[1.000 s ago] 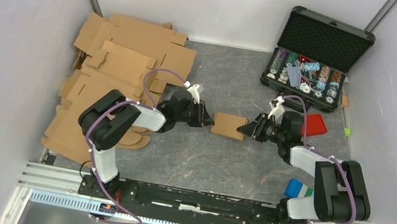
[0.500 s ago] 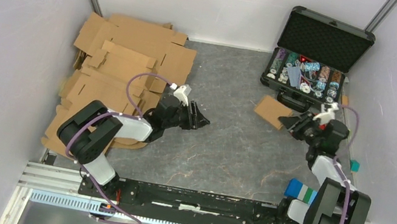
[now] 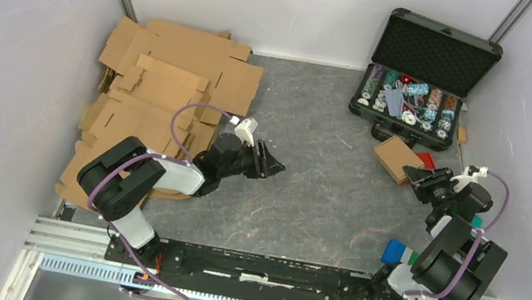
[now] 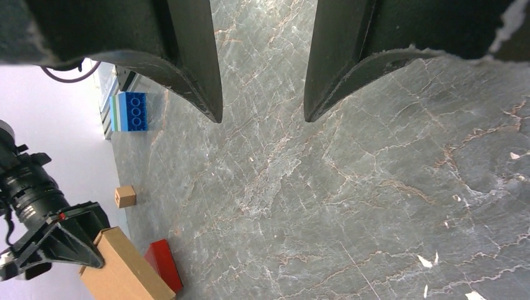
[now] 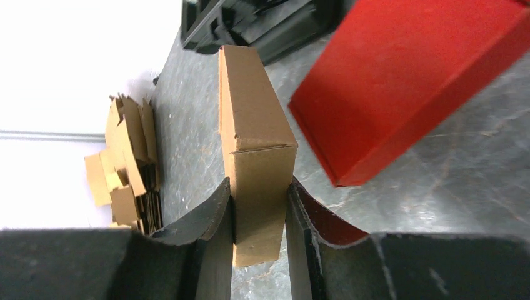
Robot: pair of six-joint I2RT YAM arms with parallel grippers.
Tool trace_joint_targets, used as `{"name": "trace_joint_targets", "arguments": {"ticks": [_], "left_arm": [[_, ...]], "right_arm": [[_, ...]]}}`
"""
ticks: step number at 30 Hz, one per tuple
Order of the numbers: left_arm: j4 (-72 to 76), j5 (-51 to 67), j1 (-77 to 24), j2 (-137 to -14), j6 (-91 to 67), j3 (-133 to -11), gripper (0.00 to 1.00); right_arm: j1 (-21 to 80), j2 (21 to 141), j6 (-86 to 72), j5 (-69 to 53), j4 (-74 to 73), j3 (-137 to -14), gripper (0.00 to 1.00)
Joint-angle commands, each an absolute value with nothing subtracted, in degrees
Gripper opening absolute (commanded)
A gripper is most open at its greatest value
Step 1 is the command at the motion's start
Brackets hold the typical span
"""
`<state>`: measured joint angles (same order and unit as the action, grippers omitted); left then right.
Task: Fold the paper box
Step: Place the paper box on the paper box.
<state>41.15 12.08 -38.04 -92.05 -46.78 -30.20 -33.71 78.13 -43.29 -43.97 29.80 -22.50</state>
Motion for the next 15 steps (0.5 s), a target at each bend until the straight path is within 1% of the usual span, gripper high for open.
{"name": "trace_joint_targets", "arguments": {"ticks": [1, 11, 12, 13, 14, 15], "left_arm": [[44.2, 10.4, -38.3, -89.9, -47.4, -29.7, 0.57], [44.4, 10.8, -38.4, -91.3, -47.3, -30.0, 0.57], [44.3, 10.7, -38.4, -91.4, -47.3, -30.0, 0.57], [44.2, 10.8, -38.5, -91.4, -47.2, -30.2, 0.56], [44.0, 10.8, -38.5, -91.4, -47.0, -30.3, 0.55], [43.7, 10.6, -38.4, -91.3, -46.8, -30.4, 0.56]], "right_arm": [[-37.2, 81.7, -45.3, -45.6, 36.3, -23.6, 0.26], [-39.6, 86.0, -47.1, -41.3, 37.3, -27.3, 0.29], [-39.7, 86.2, -47.2, -40.2, 37.3, -27.3, 0.35], [-39.7, 86.1, -47.1, -39.0, 37.2, -27.4, 0.50], [-39.6, 86.2, -47.1, -38.4, 37.2, -27.5, 0.69], [-39.6, 86.0, -46.8, -37.8, 36.9, -27.6, 0.82]]}}
